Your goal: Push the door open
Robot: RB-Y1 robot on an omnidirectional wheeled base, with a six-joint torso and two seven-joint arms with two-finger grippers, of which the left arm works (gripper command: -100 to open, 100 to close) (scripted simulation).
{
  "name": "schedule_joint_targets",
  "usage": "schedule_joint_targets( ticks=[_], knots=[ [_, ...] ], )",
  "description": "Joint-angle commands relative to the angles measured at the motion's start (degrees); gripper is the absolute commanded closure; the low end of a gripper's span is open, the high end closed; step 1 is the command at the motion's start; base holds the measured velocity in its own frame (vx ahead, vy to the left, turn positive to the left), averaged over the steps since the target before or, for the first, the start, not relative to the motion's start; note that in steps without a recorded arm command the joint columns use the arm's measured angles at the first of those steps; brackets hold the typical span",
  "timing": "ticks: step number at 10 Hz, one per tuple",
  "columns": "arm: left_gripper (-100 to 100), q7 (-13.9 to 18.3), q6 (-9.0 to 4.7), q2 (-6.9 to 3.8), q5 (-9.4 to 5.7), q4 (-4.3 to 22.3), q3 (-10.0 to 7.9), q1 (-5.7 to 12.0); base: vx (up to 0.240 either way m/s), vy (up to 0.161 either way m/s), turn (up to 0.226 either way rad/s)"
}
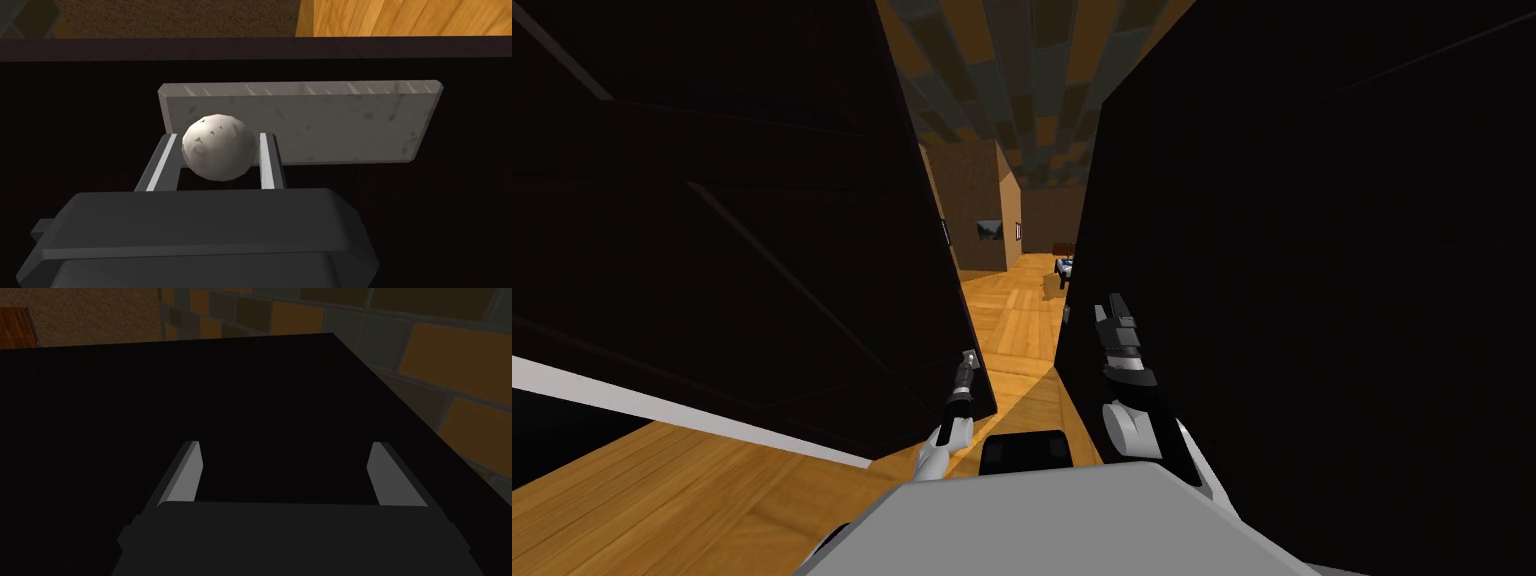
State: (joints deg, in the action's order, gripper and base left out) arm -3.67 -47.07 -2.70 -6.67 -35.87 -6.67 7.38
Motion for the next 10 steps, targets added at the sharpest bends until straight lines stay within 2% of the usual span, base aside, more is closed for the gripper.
schedule_joint_targets(
  ticks=[1, 5, 10],
  knots=[
    [100, -0.33, -0.02, -0.55, -0.29, -0.48, -0.25, 0.12, 0.153, -0.023, 0.079],
    [100, -0.97, -0.11, -1.02, -0.81, -0.27, -0.44, 0.38, 0.15, -0.004, 0.067],
    [100, -3.06, -0.39, -1.74, -2.5, 0.43, -1.08, 1.25, 0.186, 0.006, 0.152]
  ],
)
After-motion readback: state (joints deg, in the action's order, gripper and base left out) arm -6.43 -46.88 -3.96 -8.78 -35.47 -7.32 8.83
